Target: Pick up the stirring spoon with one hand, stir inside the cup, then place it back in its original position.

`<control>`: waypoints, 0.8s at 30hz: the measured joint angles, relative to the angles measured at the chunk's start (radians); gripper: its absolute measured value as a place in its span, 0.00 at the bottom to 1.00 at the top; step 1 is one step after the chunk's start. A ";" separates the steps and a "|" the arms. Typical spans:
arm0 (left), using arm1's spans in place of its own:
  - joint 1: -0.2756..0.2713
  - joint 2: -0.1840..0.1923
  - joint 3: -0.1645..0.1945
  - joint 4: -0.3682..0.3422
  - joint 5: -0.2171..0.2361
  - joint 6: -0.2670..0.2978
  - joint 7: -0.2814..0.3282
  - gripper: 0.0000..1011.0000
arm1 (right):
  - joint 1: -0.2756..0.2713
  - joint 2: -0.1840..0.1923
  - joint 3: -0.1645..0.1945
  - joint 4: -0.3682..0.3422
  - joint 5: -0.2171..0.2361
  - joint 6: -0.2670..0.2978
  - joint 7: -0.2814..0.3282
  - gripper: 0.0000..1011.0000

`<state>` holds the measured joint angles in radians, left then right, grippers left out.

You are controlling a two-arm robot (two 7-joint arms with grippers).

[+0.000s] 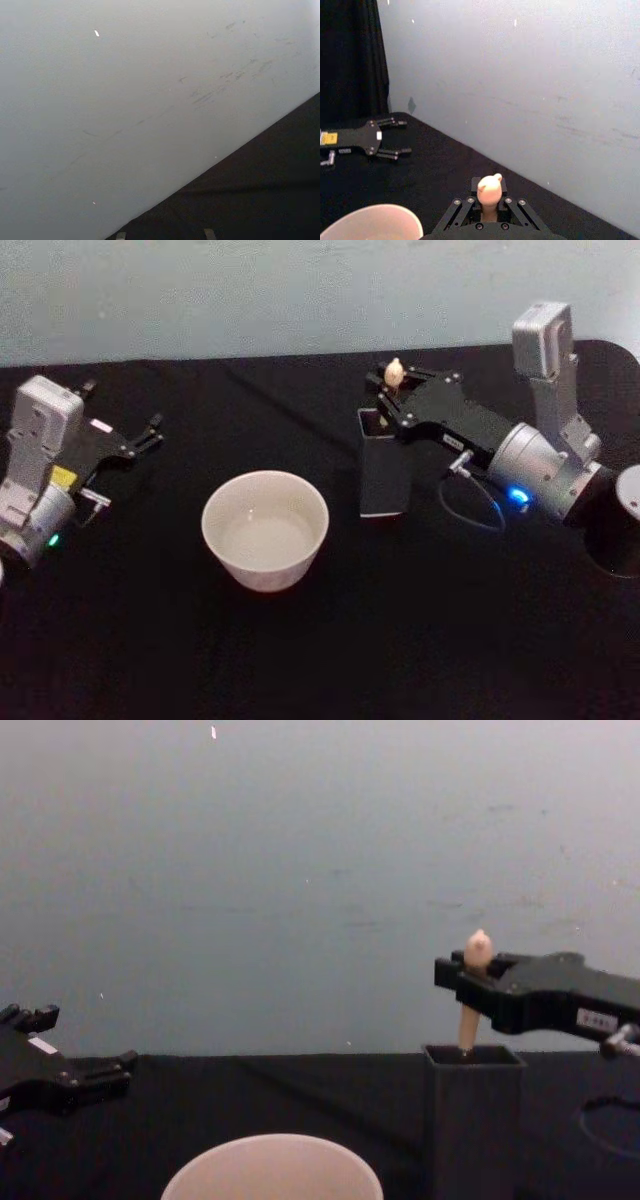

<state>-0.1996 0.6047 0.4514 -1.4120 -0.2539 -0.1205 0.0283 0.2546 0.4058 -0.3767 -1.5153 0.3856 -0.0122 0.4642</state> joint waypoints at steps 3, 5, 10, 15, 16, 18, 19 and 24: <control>0.000 0.000 0.000 0.000 0.000 0.000 0.000 0.99 | -0.003 0.005 0.007 -0.019 0.010 0.001 0.000 0.16; 0.000 0.000 0.000 0.000 0.000 0.000 0.000 0.99 | -0.005 0.007 0.010 -0.028 0.014 0.002 0.000 0.16; 0.000 0.000 0.000 0.000 0.000 0.000 0.000 0.99 | -0.012 0.015 0.017 -0.054 0.023 0.001 -0.004 0.16; 0.000 0.000 0.000 0.000 0.000 0.000 0.000 0.99 | -0.021 0.022 0.024 -0.082 0.028 -0.001 -0.012 0.16; 0.000 0.000 0.000 0.000 0.000 0.000 0.000 0.99 | -0.023 0.024 0.025 -0.087 0.029 -0.002 -0.013 0.16; 0.000 0.000 0.000 0.000 0.000 0.000 0.000 0.99 | -0.028 0.028 0.030 -0.103 0.031 -0.005 -0.016 0.16; 0.000 0.000 0.000 0.000 0.000 0.000 0.000 0.99 | -0.028 0.028 0.030 -0.103 0.031 -0.005 -0.016 0.16; 0.000 0.000 0.000 0.000 0.000 0.000 0.000 0.99 | -0.036 0.033 0.035 -0.125 0.034 -0.009 -0.022 0.16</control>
<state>-0.1995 0.6047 0.4514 -1.4120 -0.2539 -0.1205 0.0282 0.2183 0.4393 -0.3420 -1.6401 0.4201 -0.0215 0.4419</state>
